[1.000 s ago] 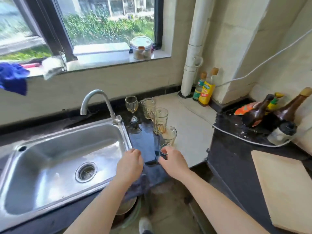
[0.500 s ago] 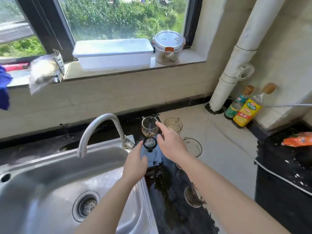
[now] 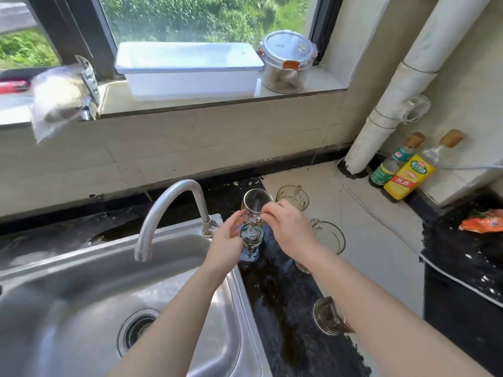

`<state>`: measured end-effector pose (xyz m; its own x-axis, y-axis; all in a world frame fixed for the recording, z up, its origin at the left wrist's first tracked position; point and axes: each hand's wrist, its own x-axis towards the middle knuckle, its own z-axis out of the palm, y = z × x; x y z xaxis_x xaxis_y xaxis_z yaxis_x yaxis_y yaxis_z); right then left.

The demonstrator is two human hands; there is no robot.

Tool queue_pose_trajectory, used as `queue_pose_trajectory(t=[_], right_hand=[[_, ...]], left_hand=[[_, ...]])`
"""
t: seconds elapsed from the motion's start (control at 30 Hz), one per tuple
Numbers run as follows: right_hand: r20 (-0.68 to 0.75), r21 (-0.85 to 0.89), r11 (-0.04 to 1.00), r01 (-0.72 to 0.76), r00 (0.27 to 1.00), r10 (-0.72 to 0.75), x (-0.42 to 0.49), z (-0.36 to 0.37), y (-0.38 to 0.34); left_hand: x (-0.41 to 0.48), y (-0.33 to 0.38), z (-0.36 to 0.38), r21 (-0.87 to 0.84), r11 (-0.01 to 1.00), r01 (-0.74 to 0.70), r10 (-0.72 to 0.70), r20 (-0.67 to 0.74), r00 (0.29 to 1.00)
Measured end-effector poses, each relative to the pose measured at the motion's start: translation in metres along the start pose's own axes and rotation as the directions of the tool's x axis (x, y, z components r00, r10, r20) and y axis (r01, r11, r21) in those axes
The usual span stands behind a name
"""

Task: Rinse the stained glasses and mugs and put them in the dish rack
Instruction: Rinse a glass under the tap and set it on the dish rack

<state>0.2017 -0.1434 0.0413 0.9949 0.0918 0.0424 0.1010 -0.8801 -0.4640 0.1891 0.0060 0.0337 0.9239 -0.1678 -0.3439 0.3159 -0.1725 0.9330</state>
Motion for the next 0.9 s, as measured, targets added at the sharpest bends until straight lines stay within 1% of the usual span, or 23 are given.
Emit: queue_pose_trajectory(t=[0.13, 0.23, 0.37, 0.43, 0.5, 0.57, 0.6, 0.63, 0.67, 0.73, 0.77, 0.83, 0.9], right_hand=[[-0.058, 0.016, 0.998, 0.059, 0.997, -0.058, -0.031, -0.013, -0.024], [-0.094, 0.017, 0.994, 0.107, 0.990, -0.105, -0.058, -0.019, -0.047], [-0.058, 0.119, 0.988, 0.097, 0.994, -0.090, -0.085, -0.006, -0.069], [0.001, 0.191, 0.978, 0.079, 0.997, -0.080, -0.091, 0.009, -0.077], [0.082, 0.256, 0.965, 0.050, 0.994, -0.073, -0.094, 0.026, -0.082], [0.156, 0.385, 0.922, -0.040, 0.988, -0.022, -0.093, 0.039, -0.088], [0.169, 0.457, 0.884, -0.102, 0.985, 0.027, -0.089, 0.044, -0.090], [0.151, 0.496, 0.856, -0.147, 0.985, 0.082, -0.083, 0.048, -0.090], [0.104, 0.482, 0.860, -0.168, 0.986, 0.134, -0.073, 0.053, -0.089], [0.043, 0.357, 0.912, -0.202, 0.979, 0.200, -0.049, 0.066, -0.081], [0.054, 0.281, 0.932, -0.229, 0.973, 0.223, -0.036, 0.071, -0.078], [0.126, 0.124, 0.957, -0.263, 0.961, 0.248, -0.009, 0.084, -0.074], [0.188, -0.050, 0.973, -0.227, 0.954, 0.233, 0.012, 0.098, -0.072]], left_hand=[[-0.021, -0.016, -0.010, 0.023, 0.997, -0.072, 0.072, 0.000, 0.997], [-0.043, -0.029, -0.018, -0.003, 0.994, -0.106, 0.106, 0.012, 0.994], [-0.067, -0.051, -0.034, -0.046, 0.991, -0.125, 0.125, 0.001, 0.992], [-0.075, -0.062, -0.045, -0.071, 0.993, -0.097, 0.094, -0.038, 0.995], [-0.080, -0.073, -0.057, -0.062, 0.997, -0.043, 0.038, -0.077, 0.996], [-0.082, -0.086, -0.070, -0.048, 0.999, 0.021, -0.026, -0.105, 0.994], [-0.083, -0.092, -0.077, -0.038, 0.997, 0.061, -0.065, -0.123, 0.990], [-0.083, -0.098, -0.084, -0.031, 0.994, 0.101, -0.104, -0.145, 0.984], [-0.084, -0.103, -0.090, -0.030, 0.991, 0.130, -0.133, -0.164, 0.978], [-0.083, -0.112, -0.101, -0.041, 0.986, 0.163, -0.168, -0.191, 0.967], [-0.083, -0.115, -0.106, -0.043, 0.984, 0.171, -0.176, -0.200, 0.964], [-0.083, -0.121, -0.113, -0.045, 0.984, 0.175, -0.181, -0.219, 0.959], [-0.082, -0.125, -0.117, -0.062, 0.982, 0.180, -0.190, -0.231, 0.954]])
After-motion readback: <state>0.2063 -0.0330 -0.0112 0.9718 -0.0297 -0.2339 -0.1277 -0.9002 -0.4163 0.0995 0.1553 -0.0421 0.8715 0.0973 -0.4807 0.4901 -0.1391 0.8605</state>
